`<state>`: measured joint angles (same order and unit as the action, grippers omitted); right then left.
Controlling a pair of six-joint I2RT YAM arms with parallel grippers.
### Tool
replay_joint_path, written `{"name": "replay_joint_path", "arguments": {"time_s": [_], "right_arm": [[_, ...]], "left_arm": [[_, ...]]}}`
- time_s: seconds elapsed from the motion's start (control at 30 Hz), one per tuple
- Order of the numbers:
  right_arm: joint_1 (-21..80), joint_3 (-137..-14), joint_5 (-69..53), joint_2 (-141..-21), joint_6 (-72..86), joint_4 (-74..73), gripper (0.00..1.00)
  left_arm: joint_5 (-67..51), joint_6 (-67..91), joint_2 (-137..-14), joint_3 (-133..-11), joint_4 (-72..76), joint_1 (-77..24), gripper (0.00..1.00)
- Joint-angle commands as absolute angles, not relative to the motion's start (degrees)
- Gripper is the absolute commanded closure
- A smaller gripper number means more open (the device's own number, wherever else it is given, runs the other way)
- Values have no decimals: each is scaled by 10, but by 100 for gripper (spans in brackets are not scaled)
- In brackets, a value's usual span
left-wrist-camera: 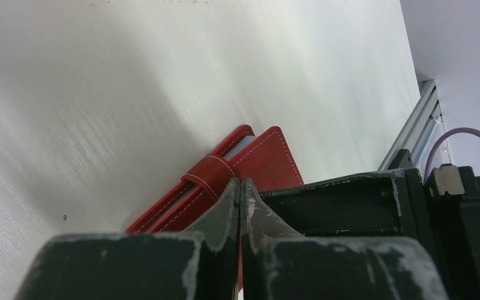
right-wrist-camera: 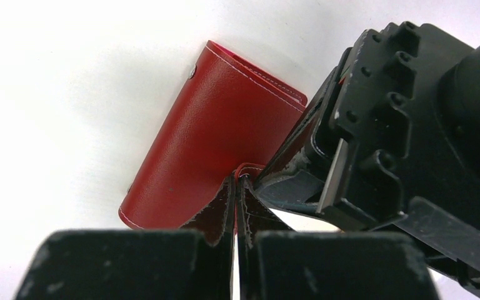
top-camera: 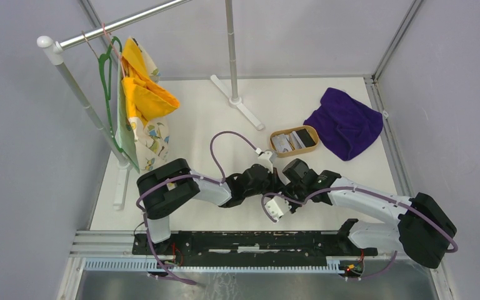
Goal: Put the credit cards into the card holder
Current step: Close the card holder at the center of the board.
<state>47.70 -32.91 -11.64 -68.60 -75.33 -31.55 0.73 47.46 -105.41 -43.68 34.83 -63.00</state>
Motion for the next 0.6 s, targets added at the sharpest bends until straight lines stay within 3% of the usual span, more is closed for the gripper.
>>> {"name": "replay_joint_path", "arguments": {"time_s": [0.0, 0.03, 0.23, 0.57], "right_arm": [[485, -292, -143, -742, -733, -402, 99], [485, -298, -151, -738, -723, -398, 97], [472, -346, -179, -665, -679, -363, 46], [362, -376, -314, -584, -731, -420, 37]], "left_arm": [[-14, 488, -1056, -424, 340, -638, 98], [-11, 485, -1050, -427, 335, -638, 98], [5, 466, -1022, -443, 293, -635, 98], [39, 422, -952, -468, 224, -626, 98]]}}
